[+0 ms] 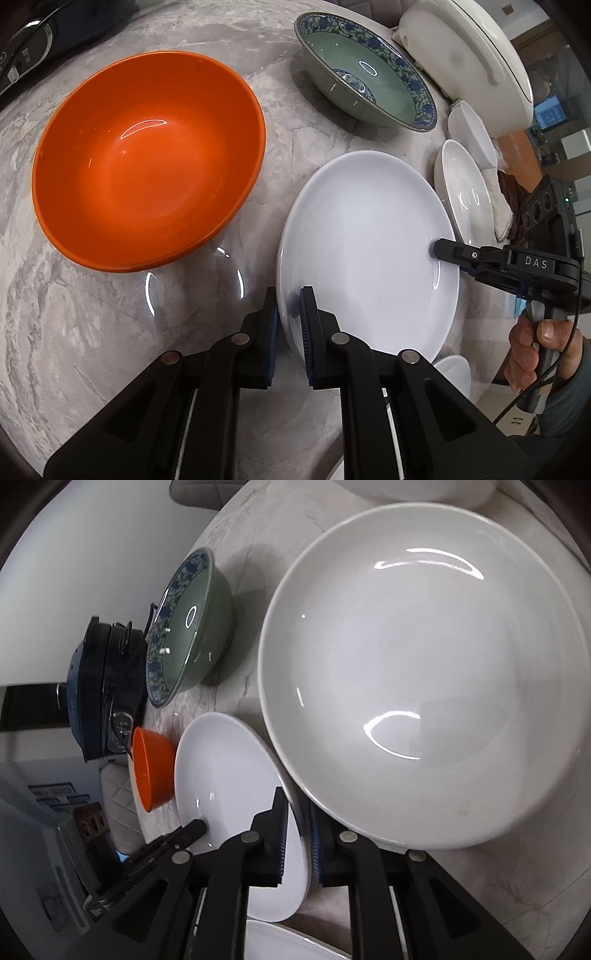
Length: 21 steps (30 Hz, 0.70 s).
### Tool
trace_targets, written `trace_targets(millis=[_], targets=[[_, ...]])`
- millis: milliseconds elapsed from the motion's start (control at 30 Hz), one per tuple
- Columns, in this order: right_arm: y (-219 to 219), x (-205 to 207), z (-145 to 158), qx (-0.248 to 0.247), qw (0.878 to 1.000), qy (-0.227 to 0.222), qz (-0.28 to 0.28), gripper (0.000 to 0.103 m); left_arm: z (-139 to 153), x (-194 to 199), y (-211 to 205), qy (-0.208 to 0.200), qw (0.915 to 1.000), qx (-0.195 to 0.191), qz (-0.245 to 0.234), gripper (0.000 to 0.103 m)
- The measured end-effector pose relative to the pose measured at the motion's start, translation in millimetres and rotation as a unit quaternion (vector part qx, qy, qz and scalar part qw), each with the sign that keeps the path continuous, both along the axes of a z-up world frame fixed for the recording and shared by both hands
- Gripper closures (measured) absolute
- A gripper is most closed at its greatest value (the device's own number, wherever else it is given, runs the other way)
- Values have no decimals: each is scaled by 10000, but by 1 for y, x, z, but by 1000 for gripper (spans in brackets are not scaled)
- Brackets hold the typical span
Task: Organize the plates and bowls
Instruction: 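Carry the medium white plate with both tools and lower it onto the large plate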
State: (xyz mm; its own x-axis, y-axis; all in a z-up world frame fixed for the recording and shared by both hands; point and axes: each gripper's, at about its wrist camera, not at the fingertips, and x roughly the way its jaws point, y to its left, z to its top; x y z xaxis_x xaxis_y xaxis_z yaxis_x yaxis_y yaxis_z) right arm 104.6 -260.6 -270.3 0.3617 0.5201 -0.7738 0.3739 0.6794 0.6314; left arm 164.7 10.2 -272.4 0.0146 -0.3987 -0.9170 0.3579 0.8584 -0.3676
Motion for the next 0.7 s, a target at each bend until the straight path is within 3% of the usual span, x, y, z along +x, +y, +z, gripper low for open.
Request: trace_targets(millis=[67, 233, 400, 700], targets=[[5, 2, 3, -150, 9998, 4, 92, 88, 0, 0, 0, -9, 10000, 12, 22, 92], [0, 4, -2, 49, 9997, 158, -170, 92, 0, 3, 2, -29, 10000, -1, 8, 92], [8, 5, 5, -395, 9992, 16, 34, 93, 3, 0, -5, -229, 9995, 175, -163, 92], [14, 2, 10, -652, 9977, -86, 155, 92, 7, -7, -3, -380, 9990, 175, -177, 92]])
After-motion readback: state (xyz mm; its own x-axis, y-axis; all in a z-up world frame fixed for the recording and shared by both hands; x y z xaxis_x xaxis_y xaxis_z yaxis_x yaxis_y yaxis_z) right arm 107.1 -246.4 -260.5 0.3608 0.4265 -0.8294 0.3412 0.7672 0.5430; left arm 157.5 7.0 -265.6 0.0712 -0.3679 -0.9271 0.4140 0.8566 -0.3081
